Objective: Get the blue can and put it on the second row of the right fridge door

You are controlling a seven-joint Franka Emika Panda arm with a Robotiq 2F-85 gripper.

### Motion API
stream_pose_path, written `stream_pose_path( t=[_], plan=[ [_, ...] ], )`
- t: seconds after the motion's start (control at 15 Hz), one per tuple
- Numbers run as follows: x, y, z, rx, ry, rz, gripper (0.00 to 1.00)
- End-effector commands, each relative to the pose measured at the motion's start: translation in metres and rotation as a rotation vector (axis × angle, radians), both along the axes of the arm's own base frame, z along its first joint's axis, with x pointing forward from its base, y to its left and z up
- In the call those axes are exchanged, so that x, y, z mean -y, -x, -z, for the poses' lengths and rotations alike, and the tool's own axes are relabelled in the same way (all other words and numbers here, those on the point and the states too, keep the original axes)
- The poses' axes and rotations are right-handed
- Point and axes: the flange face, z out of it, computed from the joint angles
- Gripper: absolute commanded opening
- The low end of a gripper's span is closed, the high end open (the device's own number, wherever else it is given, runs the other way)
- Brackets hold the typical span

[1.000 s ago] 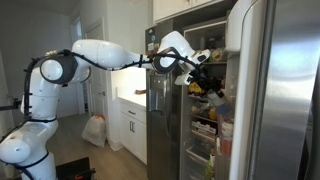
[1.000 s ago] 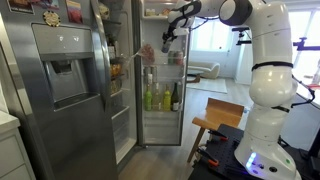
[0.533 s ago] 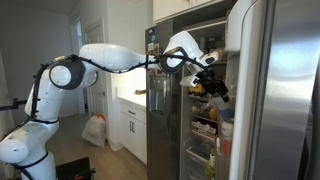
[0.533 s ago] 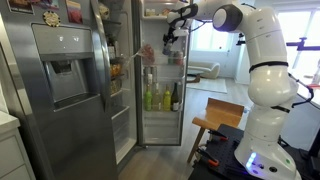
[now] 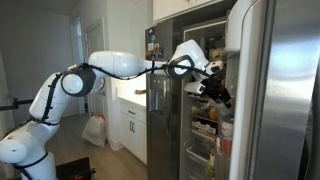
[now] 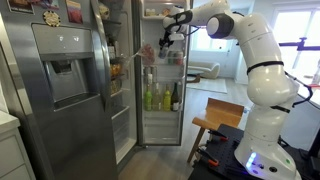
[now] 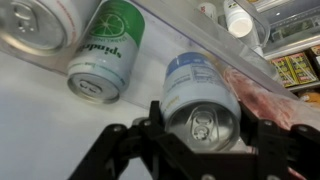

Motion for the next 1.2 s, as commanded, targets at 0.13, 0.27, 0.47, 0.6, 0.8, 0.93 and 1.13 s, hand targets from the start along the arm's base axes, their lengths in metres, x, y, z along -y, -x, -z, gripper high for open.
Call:
stream_pose_path(
  t=[0.13, 0.27, 0.47, 0.6, 0.8, 0.93, 1.13],
  plan=[
    [0.010, -0.015, 0.014, -0.019, -0.037, -0.026, 0.47],
    [0.015, -0.015, 0.017, -0.034, -0.050, -0.003, 0.47],
    [0.021, -0.013, 0.019, -0.079, -0.074, 0.027, 0.47],
    [0.022, -0.012, 0.018, -0.104, -0.088, 0.038, 0.47],
    [0.025, -0.010, 0.016, -0.131, -0.105, 0.051, 0.47],
    [0.026, -0.011, 0.017, -0.140, -0.118, 0.065, 0.60],
    [0.024, -0.013, 0.020, -0.153, -0.121, 0.067, 0.99]
  ],
)
